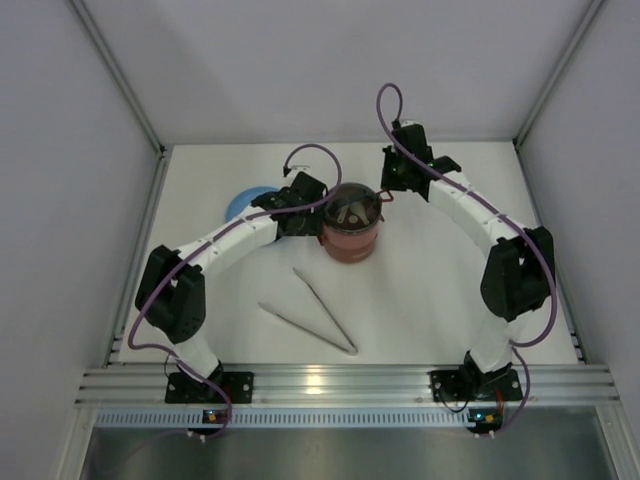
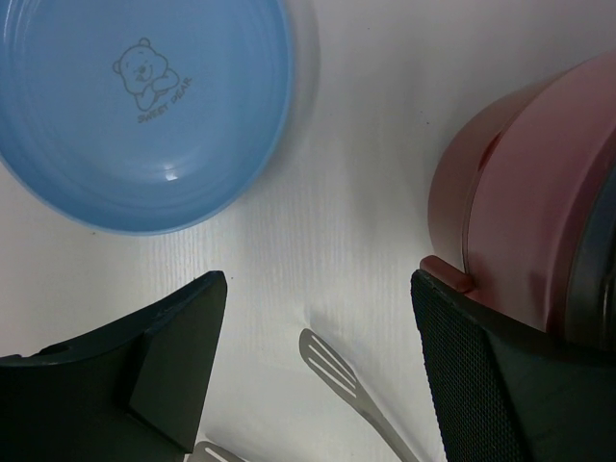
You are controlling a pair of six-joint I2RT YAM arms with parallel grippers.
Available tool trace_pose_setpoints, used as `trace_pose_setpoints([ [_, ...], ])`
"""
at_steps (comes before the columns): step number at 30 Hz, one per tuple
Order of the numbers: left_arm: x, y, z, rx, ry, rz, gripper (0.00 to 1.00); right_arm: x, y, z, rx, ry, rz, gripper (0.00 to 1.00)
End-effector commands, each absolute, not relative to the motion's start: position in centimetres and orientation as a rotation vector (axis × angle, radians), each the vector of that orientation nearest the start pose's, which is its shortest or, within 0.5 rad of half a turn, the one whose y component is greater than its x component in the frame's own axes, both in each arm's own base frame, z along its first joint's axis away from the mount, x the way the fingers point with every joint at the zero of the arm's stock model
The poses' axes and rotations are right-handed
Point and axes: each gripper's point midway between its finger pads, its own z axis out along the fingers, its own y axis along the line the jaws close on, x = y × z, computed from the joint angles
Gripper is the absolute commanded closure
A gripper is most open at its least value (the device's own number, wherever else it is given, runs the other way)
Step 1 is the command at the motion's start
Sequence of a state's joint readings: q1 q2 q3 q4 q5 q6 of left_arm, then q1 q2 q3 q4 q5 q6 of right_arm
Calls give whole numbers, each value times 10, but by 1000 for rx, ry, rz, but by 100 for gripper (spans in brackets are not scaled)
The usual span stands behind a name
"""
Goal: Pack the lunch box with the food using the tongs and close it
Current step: Close the fastener on the packing box.
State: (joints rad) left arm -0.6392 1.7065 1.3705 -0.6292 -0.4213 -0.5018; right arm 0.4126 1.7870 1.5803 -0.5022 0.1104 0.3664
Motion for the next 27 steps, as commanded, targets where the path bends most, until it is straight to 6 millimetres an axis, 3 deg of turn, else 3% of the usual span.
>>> trace_pose_setpoints([
  [1,382,-218,148,-16,2359,-40,18,454,206,187,-28,2287,301,100],
  [27,388,-224,139,-8,2372,-47,18,434,225,151,-45,2368,408,100],
])
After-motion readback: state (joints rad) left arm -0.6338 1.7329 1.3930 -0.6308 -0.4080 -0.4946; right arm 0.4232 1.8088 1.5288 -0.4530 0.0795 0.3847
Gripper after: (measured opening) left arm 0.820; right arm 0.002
